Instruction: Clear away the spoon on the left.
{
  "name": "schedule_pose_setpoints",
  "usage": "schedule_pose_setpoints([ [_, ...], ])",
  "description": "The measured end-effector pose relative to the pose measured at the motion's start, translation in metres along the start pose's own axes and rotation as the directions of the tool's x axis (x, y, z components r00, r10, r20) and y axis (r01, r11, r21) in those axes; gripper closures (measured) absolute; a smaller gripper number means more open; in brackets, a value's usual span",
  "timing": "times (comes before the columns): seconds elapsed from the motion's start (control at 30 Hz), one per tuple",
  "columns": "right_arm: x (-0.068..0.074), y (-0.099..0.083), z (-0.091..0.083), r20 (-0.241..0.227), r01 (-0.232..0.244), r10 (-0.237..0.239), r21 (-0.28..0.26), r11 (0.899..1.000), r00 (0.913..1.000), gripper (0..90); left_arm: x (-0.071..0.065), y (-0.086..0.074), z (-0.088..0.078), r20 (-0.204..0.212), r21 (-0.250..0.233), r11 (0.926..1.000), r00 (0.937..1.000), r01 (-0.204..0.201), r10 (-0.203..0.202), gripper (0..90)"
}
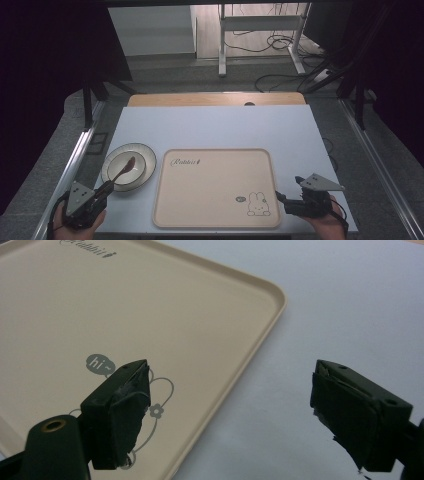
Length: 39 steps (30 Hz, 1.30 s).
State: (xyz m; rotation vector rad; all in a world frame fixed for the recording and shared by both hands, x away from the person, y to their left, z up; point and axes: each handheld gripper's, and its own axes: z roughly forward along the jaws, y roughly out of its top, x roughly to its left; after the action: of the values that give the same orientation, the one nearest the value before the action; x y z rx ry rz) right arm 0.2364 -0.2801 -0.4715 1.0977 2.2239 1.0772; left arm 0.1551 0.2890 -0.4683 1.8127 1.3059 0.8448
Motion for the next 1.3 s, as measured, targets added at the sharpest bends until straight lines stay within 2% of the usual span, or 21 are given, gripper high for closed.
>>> schedule_pose_setpoints([
  [0.87,0.000,0.000,-0.001,0.003,-0.003,0.003,-0.003,1.000,1.0000,16.6,-0.006,0.015,-0.007,0.019,-0.062,0.9980,0.9998,-0.011,0.012,84.2],
  [1.3,0.000,0.000,0.000,0.004,-0.003,0.003,-0.003,1.000,1.0000,16.6,-0.008,0.025,-0.004,0.056,-0.090,0.9959,0.9984,-0.001,0.007,84.2],
])
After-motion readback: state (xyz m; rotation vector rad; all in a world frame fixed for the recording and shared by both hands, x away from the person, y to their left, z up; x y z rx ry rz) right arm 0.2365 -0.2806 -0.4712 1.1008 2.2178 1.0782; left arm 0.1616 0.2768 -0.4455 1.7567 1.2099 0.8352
